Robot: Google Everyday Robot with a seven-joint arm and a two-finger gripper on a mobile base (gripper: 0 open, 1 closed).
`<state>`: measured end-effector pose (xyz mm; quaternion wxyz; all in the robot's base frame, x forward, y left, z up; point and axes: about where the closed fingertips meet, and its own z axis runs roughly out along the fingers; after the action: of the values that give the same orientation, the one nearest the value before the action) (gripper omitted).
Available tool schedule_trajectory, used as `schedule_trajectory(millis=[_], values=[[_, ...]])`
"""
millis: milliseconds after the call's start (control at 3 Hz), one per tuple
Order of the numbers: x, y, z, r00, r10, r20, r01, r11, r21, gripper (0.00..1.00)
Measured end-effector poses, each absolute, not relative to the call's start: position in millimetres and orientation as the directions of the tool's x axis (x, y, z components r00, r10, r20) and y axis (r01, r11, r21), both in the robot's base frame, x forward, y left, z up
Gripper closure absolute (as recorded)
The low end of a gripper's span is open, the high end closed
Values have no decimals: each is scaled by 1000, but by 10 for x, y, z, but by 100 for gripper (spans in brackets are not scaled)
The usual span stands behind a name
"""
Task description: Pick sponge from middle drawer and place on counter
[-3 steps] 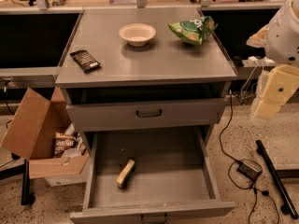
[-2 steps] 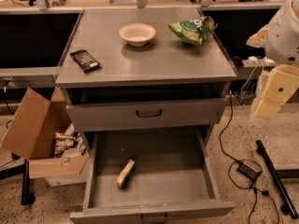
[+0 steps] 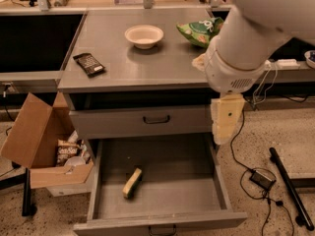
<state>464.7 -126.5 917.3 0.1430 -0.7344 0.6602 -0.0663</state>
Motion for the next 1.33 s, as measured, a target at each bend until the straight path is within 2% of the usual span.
schedule_trajectory(millis=[333,667,1000,1333], values=[[4620,-768,8559,289,-954,-80,-938,-265,-225,0],[4461,-502,7743,359,-924,-131,-932,-348,-105,0],[4461,-502,7743,359,-924,-131,-932,-348,-105,0],[4533,-592,7228,407,-912,-52,-913,-404,-54,0]])
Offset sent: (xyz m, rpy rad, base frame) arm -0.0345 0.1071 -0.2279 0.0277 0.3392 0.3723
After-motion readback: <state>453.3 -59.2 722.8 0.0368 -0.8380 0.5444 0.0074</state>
